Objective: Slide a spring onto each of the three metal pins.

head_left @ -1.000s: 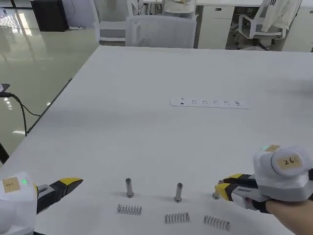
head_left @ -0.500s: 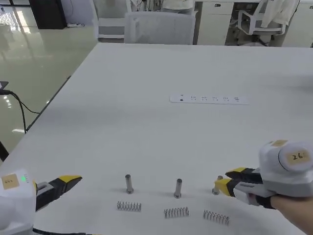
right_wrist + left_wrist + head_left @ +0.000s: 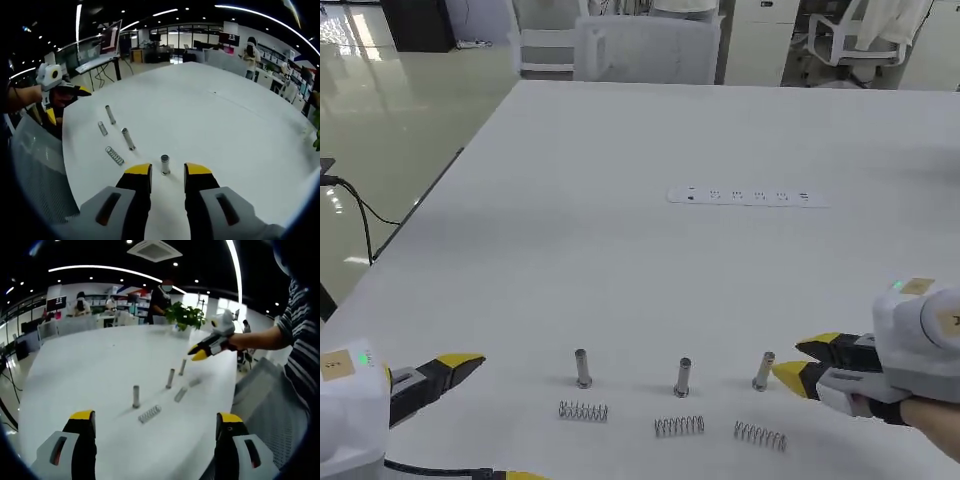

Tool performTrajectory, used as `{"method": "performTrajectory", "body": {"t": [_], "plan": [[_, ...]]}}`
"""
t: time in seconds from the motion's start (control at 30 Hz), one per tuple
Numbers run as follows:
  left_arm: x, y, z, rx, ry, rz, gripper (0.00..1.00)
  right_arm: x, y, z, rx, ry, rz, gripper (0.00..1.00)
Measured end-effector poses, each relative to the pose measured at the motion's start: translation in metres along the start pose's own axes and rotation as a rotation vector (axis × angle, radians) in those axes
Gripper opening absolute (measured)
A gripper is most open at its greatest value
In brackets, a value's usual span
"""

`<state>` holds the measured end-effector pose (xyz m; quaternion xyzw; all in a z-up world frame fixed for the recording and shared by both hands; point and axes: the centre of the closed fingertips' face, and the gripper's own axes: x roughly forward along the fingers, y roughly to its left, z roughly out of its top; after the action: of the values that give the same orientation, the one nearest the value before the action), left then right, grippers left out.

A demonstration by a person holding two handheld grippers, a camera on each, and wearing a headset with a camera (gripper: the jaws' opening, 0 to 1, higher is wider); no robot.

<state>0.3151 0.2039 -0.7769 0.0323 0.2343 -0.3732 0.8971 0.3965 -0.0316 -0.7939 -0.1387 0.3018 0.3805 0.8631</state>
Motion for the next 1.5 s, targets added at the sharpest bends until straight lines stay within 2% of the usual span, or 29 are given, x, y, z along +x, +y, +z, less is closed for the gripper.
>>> {"method": "performTrajectory", "body": {"t": [0.13,0.33,0.4,0.7,0.8,0.9,1.0,1.1,1.2,1.33,1.5], "plan": [[0.001,0.0,0.001,0.0,-0.002,-0.001,0.98,-0.004,0.004,-0.003,-0.057,0.015,0.009,0.24],[0.0,0.0,0.001,-0.002,-0.004,0.0,0.97,-0.007,0.011,-0.006,-0.076,0.015,0.042,0.24],[0.0,0.0,0.001,-0.003,-0.005,0.002,0.97,-0.007,0.015,-0.008,-0.087,0.022,0.068,0.23],[0.0,-0.002,0.0,-0.006,-0.006,-0.001,0.97,-0.007,0.028,-0.016,-0.148,0.048,0.105,0.24],[0.0,-0.003,0.0,-0.005,-0.005,-0.002,0.97,-0.007,0.035,-0.02,-0.192,0.06,0.13,0.24],[0.0,-0.003,-0.001,-0.006,-0.006,-0.004,0.97,-0.004,0.047,-0.027,-0.307,0.087,0.172,0.24],[0.0,-0.004,-0.001,-0.003,-0.002,-0.005,0.97,-0.002,0.055,-0.032,-0.363,0.108,0.197,0.24],[0.0,-0.005,-0.002,-0.005,-0.001,-0.008,0.97,0.0,0.061,-0.035,-0.388,0.117,0.216,0.23],[-0.001,-0.005,-0.003,-0.004,0.002,-0.01,0.97,0.002,0.063,-0.038,-0.428,0.129,0.231,0.22],[-0.001,-0.005,-0.003,-0.003,0.003,-0.011,0.97,0.008,0.06,-0.048,-0.468,0.171,0.235,0.21],[-0.002,-0.005,-0.003,-0.002,0.007,-0.014,0.96,0.014,0.059,-0.055,-0.47,0.197,0.243,0.19]]}}
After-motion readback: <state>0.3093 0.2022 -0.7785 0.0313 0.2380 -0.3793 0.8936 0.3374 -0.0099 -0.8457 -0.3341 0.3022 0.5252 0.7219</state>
